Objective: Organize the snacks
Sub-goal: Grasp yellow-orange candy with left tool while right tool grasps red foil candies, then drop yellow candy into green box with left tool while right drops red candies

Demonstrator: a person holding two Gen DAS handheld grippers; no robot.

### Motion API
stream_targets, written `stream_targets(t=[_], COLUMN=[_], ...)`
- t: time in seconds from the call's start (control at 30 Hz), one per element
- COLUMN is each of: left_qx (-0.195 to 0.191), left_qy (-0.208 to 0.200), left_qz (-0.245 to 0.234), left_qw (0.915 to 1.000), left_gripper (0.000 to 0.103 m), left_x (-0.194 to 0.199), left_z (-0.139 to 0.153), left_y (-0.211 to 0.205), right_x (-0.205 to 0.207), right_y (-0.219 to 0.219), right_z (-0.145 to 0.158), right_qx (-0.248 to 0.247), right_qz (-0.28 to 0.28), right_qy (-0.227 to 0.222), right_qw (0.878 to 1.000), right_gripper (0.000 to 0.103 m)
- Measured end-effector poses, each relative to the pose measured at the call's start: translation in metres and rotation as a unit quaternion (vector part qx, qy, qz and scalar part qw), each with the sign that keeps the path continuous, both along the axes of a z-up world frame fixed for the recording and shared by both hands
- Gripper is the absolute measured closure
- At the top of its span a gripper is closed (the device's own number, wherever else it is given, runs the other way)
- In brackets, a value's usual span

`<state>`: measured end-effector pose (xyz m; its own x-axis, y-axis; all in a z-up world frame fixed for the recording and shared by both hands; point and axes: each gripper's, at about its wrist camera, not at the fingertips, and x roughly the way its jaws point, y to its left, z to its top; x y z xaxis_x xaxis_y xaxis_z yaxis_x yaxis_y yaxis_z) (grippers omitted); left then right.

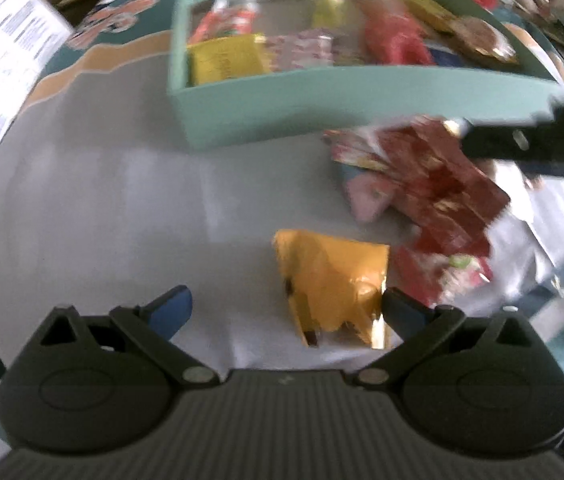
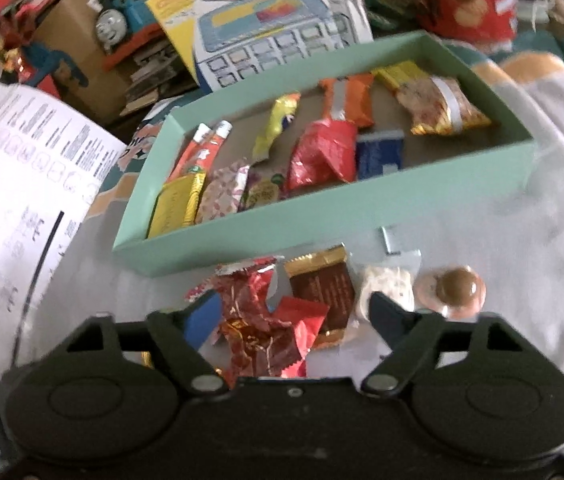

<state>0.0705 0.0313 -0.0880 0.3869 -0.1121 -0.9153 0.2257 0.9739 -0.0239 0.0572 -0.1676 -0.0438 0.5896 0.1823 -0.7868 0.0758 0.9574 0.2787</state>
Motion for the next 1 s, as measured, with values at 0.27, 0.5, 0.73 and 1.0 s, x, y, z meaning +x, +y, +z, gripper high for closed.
stream_targets(t=[0.27, 0.5, 0.73, 1.0], left_qx=[-0.014, -0.015, -0.014, -0.037], left_qy=[0.002, -0.002, -0.023, -0.03], left_qz=[0.041, 0.027, -0.004, -0.012], left_qw=[0.9991, 0.9995, 0.9996, 0.9988], left_gripper=[0.0, 0.0, 0.021, 0.069], left_x=[0.012, 0.021, 0.026, 0.022], left_z=[0.0, -0.001, -0.002, 0.008], left_y=[0.031, 0.026, 0.007, 0.006], right_x=[0.013, 0.022, 0.018, 0.012], right_y=[0.031, 0.049, 0.029, -0.001], right_z=[-0.009, -0.022, -0.014, -0.01], right_qx=[-0.02, -0.044, -0.004, 0.045], right_qz=[0.053, 0.09, 0.067, 0.024], right_qy=[0.013, 0.015, 0.017, 0.025], right_qw=[0.998, 0.995, 0.998, 0.998], right_gripper=[0.036, 0.067, 0.068, 0.068])
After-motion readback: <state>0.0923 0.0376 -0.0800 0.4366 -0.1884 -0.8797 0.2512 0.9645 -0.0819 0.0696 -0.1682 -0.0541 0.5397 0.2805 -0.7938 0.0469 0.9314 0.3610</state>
